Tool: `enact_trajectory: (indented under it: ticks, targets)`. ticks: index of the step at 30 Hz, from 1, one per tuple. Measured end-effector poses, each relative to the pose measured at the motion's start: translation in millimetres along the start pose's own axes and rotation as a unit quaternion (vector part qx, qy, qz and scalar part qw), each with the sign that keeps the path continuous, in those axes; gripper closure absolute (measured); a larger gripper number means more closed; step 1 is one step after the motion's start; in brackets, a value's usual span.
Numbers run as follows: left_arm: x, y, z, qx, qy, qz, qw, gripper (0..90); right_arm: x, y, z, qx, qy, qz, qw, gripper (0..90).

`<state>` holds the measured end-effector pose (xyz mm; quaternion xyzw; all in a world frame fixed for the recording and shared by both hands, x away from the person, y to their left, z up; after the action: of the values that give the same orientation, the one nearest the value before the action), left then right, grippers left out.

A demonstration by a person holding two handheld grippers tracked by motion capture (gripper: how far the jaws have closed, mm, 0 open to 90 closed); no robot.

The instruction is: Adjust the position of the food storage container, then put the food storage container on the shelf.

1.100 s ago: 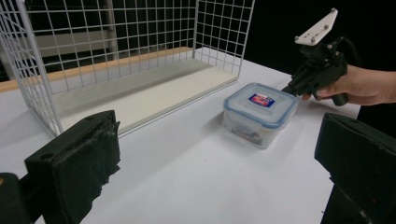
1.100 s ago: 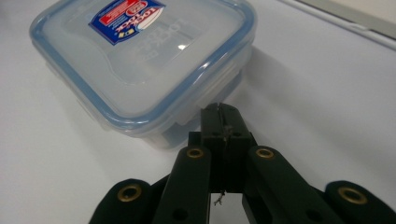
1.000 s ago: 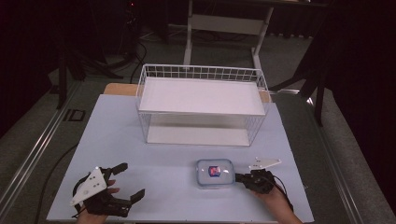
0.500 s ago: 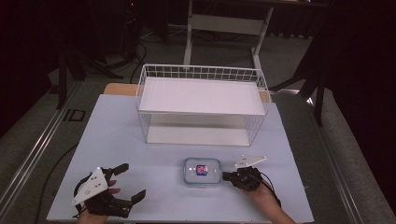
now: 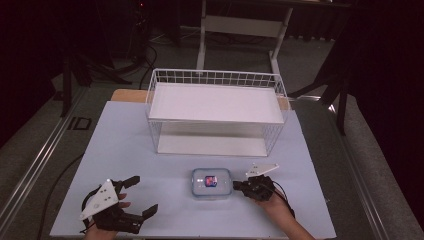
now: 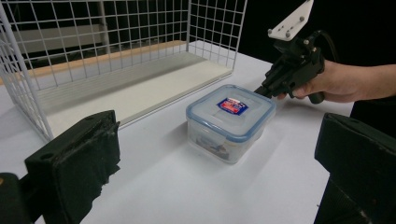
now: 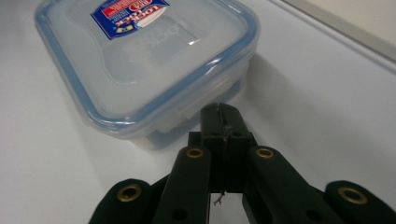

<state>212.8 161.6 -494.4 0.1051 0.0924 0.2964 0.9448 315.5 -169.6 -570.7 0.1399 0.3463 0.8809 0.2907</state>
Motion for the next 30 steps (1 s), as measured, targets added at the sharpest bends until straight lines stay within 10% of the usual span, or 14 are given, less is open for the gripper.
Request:
enact_trajectory:
  ticks: [7,19,30]
  targets:
    - [0.7,-2.8,-2.4,0.006,0.006,-0.006,0.9999,1.0,-9.3,16.8,-2.7,-0.004,-0.001,-0.028,0.9996,84.5]
    - [-2.3,-19.0,2.4,0.033,-0.013,-0.025,0.9991,1.0,11.5,56.5,12.3,-0.073,0.002,-0.022,0.9971,14.5]
    - [-6.0,-38.3,19.7,0.052,0.013,-0.055,0.9970,1.0,31.0,75.5,32.1,-0.130,0.027,-0.035,0.9905,20.2]
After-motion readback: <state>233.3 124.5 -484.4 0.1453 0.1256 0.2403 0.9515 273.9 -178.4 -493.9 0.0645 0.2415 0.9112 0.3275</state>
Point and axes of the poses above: each handheld gripper's, and its own axes: y roughly backward along the jaws, z roughly out of its top, x roughly to its left, the point moved 6 cm from there along -y, roughly forward along the jaws, and after that the axes turned 6 degrees about -z, right-handed, at the moved point
